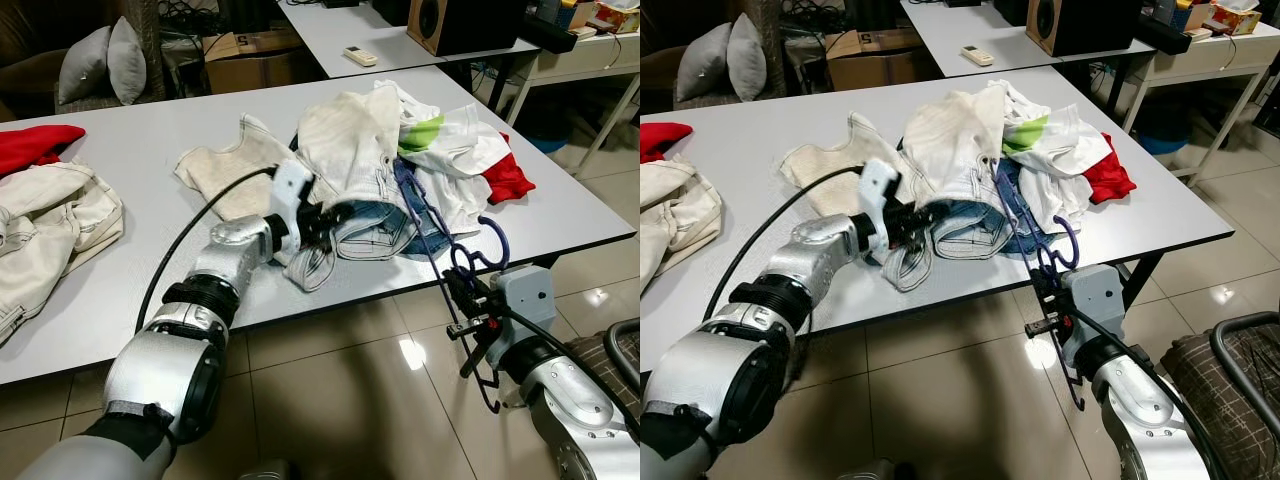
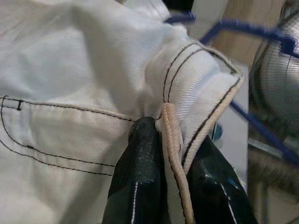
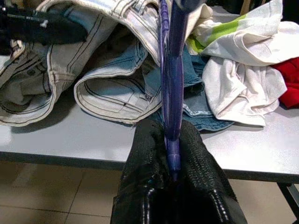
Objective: Hang hanger
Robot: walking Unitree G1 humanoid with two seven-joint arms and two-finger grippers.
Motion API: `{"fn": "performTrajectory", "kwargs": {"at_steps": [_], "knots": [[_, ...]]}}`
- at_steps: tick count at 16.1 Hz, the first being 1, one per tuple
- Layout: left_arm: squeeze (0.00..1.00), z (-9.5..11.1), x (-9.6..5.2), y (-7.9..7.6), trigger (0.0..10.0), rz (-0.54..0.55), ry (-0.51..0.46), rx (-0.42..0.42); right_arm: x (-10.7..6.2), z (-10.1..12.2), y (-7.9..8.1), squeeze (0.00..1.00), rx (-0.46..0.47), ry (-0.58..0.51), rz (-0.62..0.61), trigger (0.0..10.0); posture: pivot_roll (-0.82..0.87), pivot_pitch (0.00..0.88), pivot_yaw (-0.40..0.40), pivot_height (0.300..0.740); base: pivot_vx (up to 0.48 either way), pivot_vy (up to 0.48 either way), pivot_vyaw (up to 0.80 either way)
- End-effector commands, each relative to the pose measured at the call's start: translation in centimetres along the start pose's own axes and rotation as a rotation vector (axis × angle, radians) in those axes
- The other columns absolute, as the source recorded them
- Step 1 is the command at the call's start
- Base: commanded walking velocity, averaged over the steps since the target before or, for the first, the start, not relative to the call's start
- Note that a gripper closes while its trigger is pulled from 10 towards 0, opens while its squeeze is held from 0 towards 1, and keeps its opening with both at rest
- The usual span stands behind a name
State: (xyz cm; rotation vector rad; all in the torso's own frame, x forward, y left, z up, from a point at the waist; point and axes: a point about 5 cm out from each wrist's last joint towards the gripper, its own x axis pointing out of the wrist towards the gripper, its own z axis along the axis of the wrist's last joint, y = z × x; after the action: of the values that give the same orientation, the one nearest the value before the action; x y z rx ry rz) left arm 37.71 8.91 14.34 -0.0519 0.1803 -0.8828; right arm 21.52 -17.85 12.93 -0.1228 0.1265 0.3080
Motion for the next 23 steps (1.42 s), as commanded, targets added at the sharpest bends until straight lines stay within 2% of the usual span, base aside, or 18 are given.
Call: {"fn": "performTrajectory", "kwargs": {"at_steps": [1, 2, 3, 5, 7, 10, 12, 13, 14, 18, 20, 22, 23], "knots": [[0.0, 0.6, 0.3, -0.1, 10.0, 0.034, 0.066, 0.242, -0.1, 0.2, 0.1, 0.0, -0.001, -0.01, 0.014, 10.0, -0.01, 0.003, 0.074, 0.74, 0.0, 0.0, 0.0], [0.82, 0.5, 0.2, -0.1, 10.0, 0.034, 0.086, 0.291, -0.1, 0.1, 0.1, 0.0, -0.002, -0.01, 0.014, 10.0, -0.01, 0.003, 0.074, 0.74, 0.0, 0.0, 0.0], [1.0, 0.2, 0.2, -0.2, 10.0, 0.031, 0.101, 0.316, -0.2, 0.1, 0.1, 0.0, -0.003, -0.01, 0.016, 10.0, -0.01, 0.004, 0.077, 0.74, 0.0, 0.0, 0.0], [1.0, 0.5, 0.0, -0.3, 10.0, 0.019, 0.083, 0.346, -0.3, 0.1, 0.1, 0.0, -0.002, -0.009, 0.013, 10.0, -0.01, 0.005, 0.078, 0.74, 0.0, 0.0, 0.0], [1.0, 0.8, -0.5, -1.0, 10.0, -0.077, 0.04, 0.377, -0.5, -0.1, 0.2, 0.0, 0.002, -0.003, 0.009, 10.0, -0.01, 0.013, 0.081, 0.74, 0.0, 0.0, 0.0], [1.0, 0.4, -1.0, -1.6, 10.0, -0.154, 0.048, 0.394, -0.6, -0.2, 0.3, 0.0, 0.003, 0.002, 0.013, 10.0, -0.01, 0.016, 0.081, 0.74, 0.0, 0.0, 0.0], [1.0, 0.1, -1.0, -1.2, 10.0, -0.082, 0.069, 0.43, -0.6, -0.3, 0.3, 0.0, 0.002, 0.004, 0.014, 10.0, -0.01, 0.012, 0.081, 0.74, 0.0, 0.0, 0.0], [1.0, 0.2, -0.9, -0.8, 10.0, -0.007, 0.078, 0.47, -0.6, -0.3, 0.2, 0.0, 0.0, 0.004, 0.015, 10.0, -0.01, 0.009, 0.081, 0.74, 0.0, 0.0, 0.0], [0.0, 0.6, -0.7, -0.6, 10.0, 0.099, 0.052, 0.53, -0.6, -0.2, 0.3, 0.0, -0.001, 0.001, 0.017, 10.0, -0.01, 0.003, 0.083, 0.74, 0.0, 0.0, 0.0], [0.0, 1.0, -0.9, -0.3, 10.0, 0.227, -0.014, 0.516, -0.6, -0.3, 0.6, 0.0, 0.004, -0.002, 0.018, 10.0, -0.02, 0.0, 0.084, 0.74, 0.0, 0.0, 0.0], [0.0, 0.7, -1.3, 0.3, 10.0, 0.281, 0.034, 0.549, -0.7, -0.4, 0.7, 0.0, 0.005, 0.003, 0.022, 10.0, -0.02, 0.0, 0.083, 0.74, 0.0, 0.0, 0.0], [0.0, 0.2, -1.3, 0.0, 10.0, 0.263, 0.077, 0.563, -0.7, -0.4, 0.8, 0.0, 0.004, 0.004, 0.024, 10.0, -0.01, 0.001, 0.083, 0.74, 0.0, 0.0, 0.0], [0.0, -0.4, -1.2, -0.4, 5.4, 0.241, 0.127, 0.577, -0.7, -0.4, 0.7, 0.0, 0.003, 0.004, 0.023, 10.0, -0.01, 0.001, 0.083, 0.74, 0.0, 0.0, 0.0]]}}
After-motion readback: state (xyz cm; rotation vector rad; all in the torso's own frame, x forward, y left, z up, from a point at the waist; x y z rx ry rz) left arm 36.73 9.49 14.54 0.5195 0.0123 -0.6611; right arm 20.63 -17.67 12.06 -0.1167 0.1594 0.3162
